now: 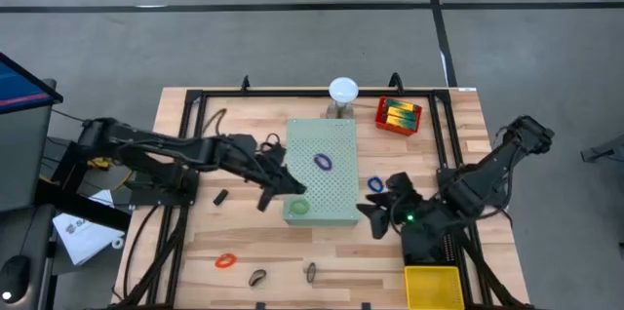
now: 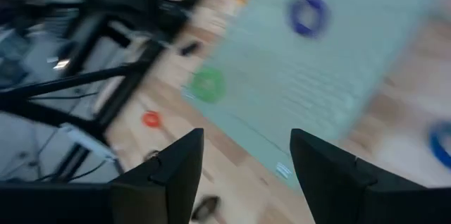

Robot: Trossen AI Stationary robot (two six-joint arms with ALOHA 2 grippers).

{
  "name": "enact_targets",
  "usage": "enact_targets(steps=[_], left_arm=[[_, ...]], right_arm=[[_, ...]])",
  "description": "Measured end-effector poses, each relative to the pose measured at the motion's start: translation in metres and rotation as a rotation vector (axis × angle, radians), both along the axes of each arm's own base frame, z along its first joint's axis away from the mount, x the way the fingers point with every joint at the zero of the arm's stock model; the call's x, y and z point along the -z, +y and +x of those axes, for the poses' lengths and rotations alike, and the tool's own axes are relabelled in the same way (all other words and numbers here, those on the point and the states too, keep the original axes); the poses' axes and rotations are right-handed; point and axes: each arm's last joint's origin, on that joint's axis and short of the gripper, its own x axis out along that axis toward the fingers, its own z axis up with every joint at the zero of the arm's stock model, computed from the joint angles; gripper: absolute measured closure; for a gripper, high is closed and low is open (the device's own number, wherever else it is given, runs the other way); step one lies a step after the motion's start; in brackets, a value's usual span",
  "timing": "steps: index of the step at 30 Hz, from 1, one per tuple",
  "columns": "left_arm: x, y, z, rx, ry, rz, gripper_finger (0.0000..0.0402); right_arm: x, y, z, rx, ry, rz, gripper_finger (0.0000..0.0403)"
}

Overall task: Pick & Place Office Desk Supplies
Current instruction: Put the black rubberband into the black bin

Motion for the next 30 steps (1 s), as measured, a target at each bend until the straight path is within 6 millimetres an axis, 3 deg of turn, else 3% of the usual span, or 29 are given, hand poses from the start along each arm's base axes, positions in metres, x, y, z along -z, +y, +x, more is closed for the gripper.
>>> enact_targets(steps=[4, 9, 22, 30], left_arm=[[0.007, -0.007, 0.021, -0.005, -0.073, -0.071, 0.0399], [0.009, -0.013, 0.034, -0.001, -0.145, -0.147, 0.0399], [-0.009, -0.012, 0.037, -0.030, -0.295, -0.235, 0.0399], [-0.011, -0.007, 0.037, -0.060, -0.306, -0.237, 0.0399]], right_arm=[[-0.011, -0.006, 0.019, -0.094, -0.065, -0.120, 0.0194], [-0.023, -0.015, 0.035, -0.161, -0.111, -0.276, 0.0194], [-0.034, -0.042, 0.064, -0.272, -0.143, -0.476, 0.0194], [-0.034, -0.052, 0.075, -0.339, -0.179, -0.457, 0.0194]])
